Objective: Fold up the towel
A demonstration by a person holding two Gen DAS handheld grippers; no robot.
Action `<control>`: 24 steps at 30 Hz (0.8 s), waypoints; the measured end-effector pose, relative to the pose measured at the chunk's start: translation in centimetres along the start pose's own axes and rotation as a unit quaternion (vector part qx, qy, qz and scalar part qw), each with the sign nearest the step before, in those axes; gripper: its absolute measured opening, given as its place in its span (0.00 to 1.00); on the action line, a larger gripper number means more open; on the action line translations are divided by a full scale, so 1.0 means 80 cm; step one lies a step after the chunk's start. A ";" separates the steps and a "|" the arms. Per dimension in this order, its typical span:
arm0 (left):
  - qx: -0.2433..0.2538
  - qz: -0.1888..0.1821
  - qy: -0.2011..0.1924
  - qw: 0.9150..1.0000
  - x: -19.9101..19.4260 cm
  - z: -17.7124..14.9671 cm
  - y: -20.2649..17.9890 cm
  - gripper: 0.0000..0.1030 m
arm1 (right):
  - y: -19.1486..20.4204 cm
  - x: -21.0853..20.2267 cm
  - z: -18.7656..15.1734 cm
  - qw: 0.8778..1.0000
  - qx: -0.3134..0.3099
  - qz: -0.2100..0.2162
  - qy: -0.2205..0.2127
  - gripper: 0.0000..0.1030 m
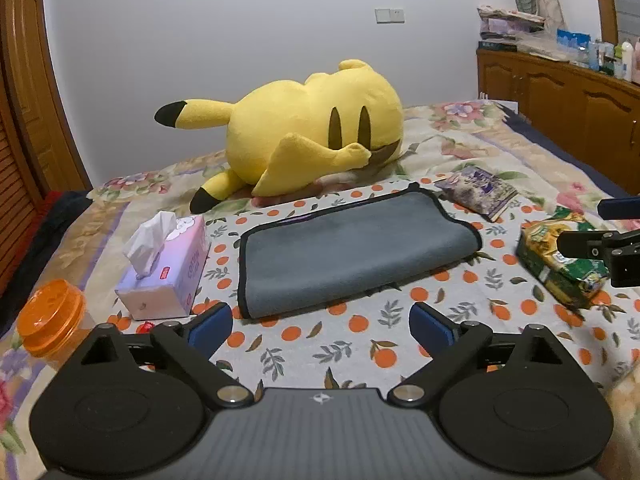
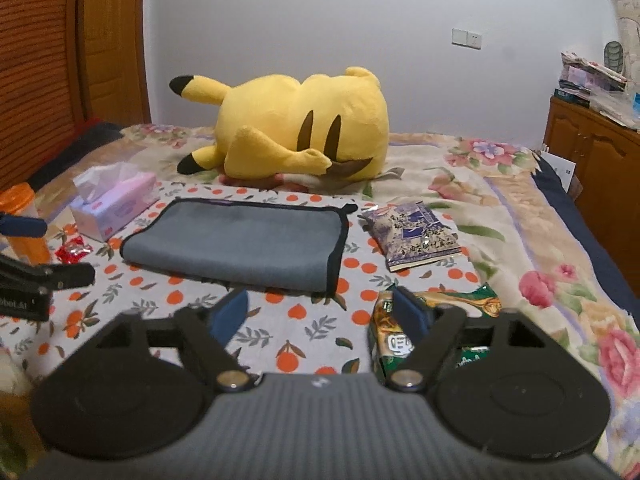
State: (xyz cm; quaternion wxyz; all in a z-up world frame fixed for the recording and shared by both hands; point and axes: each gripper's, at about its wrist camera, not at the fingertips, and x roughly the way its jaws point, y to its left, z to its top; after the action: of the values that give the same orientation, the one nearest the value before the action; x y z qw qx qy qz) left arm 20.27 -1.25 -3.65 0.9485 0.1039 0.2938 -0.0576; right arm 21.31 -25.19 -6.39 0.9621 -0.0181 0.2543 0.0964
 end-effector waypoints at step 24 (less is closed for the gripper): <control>-0.025 -0.006 -0.021 0.999 -0.109 0.003 -0.009 1.00 | 0.008 -0.094 -0.011 1.000 0.004 0.001 -0.030 1.00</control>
State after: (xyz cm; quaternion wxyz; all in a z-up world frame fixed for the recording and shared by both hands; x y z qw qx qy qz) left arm 13.11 -1.60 1.38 0.9565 0.0772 0.2754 -0.0577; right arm 14.36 -26.00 -3.45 0.9692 -0.0110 0.2261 0.0972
